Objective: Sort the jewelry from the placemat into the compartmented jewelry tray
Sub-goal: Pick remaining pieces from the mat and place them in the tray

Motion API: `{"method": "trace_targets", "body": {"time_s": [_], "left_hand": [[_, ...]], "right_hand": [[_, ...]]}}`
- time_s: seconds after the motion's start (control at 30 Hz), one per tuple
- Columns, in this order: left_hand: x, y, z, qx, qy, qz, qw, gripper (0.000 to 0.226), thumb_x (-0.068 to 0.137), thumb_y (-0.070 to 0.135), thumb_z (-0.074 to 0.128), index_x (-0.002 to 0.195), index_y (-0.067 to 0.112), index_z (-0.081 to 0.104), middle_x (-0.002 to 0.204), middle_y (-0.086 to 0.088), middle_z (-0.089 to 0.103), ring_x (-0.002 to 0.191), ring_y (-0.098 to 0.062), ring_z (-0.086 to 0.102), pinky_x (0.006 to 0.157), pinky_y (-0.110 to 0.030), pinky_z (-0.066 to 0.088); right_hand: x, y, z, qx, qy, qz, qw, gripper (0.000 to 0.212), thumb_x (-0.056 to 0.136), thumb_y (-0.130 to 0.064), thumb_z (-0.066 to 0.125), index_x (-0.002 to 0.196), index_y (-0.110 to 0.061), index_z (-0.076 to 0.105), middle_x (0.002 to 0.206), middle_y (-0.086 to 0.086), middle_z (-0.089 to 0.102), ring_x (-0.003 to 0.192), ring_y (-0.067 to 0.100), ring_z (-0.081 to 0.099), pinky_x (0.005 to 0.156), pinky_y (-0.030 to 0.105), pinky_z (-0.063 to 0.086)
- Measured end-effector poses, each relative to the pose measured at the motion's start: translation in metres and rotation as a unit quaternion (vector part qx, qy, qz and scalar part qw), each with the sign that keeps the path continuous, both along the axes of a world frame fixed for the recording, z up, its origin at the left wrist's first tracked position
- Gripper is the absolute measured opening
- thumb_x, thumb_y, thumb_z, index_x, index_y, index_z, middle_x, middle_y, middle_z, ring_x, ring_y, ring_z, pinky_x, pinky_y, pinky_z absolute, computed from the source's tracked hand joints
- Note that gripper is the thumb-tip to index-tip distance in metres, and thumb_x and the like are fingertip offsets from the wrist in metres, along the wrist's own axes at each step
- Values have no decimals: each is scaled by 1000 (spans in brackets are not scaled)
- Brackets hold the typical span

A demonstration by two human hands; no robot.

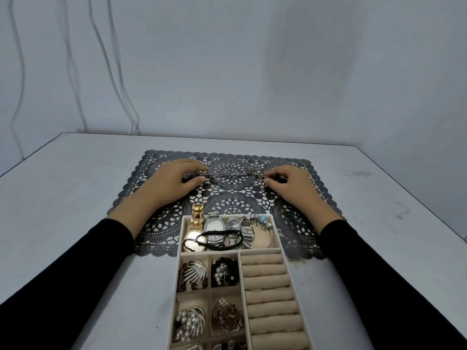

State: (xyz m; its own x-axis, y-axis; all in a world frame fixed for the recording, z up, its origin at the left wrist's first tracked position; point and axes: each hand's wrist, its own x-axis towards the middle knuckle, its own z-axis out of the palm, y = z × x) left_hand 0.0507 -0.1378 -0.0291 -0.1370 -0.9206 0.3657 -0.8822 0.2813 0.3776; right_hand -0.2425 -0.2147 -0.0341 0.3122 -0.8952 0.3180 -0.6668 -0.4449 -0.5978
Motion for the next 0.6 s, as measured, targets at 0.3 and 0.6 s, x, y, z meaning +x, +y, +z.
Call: {"method": "trace_targets", "body": {"time_s": [0.3,0.6], "left_hand": [[-10,-2,-2,-1,9,-25,1000,22,90,28,68,111,28,72,110,9,71,98,-7,63,88,-24,49],[-7,-1,-3,-17,84,25,996,10,92,26,66,100,26,72,97,13,68,95,-7,60,87,-27,45]], "right_hand": [[2,-1,2,14,15,-33,999,8,87,-21,67,92,-17,73,106,-1,64,94,9,50,84,22,36],[5,1,3,25,25,-28,999,5,93,-12,57,89,-14,59,97,-4,57,87,9,49,75,20,33]]}}
